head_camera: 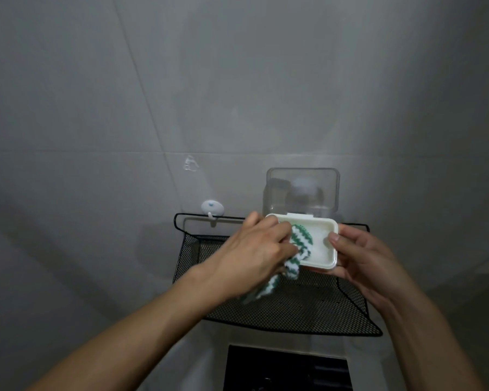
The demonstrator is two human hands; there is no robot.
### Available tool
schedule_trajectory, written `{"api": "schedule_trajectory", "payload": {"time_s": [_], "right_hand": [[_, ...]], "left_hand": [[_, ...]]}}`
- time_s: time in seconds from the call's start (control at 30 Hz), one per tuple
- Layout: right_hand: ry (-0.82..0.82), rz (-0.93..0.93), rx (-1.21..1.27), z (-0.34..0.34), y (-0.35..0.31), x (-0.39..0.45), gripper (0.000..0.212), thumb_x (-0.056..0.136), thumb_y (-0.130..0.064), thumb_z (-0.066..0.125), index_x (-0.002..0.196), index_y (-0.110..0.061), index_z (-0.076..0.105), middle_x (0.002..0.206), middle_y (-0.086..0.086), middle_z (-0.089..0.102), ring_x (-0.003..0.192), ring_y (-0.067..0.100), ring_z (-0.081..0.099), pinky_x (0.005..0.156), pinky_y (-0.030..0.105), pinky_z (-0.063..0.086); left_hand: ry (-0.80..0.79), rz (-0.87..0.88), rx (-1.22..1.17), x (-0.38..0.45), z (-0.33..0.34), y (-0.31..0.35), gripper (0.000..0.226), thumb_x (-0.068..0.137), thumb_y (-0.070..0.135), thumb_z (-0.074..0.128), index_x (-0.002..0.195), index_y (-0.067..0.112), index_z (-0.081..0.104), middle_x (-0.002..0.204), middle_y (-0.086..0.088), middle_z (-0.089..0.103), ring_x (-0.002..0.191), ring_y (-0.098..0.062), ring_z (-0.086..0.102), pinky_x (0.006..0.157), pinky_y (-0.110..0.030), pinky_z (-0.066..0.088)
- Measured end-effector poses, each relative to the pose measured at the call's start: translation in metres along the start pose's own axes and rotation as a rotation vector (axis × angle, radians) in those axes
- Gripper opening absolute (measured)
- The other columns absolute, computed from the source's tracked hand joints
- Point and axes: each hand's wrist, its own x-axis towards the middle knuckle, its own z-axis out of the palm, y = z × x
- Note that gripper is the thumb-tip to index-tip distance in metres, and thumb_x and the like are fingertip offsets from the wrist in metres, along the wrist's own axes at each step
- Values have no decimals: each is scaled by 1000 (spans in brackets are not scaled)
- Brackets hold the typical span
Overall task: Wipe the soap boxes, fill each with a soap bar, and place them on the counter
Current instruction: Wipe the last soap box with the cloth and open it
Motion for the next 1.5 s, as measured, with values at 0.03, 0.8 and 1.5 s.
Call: {"api": "schedule_trajectory", "payload": {"time_s": [0.03,0.8,1.5], "right_hand": [[1,10,-7,-2,1,-1,40,84,-11,60,122,2,63,106,24,74,85,31,76,67,42,63],[-118,-21,-18,-2,-5,-4,43,82,-12,64,125,-2,64,112,24,72,97,33,73,74,43,62],[136,-135,52,7,11,9,40,71,-15,69,110,-9,67,95,14,78,79,23,76,65,38,63]], "left_hand": [[-18,8,15,-3,-1,-5,26,99,35,50,107,22,70,95,5,51,92,-16,46,82,-35,35],[224,178,125,38,-6,-3,27,99,28,47,103,17,71,106,-2,63,94,-21,55,72,-35,40],[280,-699,-182,36,15,0,13,91,15,54,104,18,52,84,1,54,74,-22,55,62,-34,42]]}}
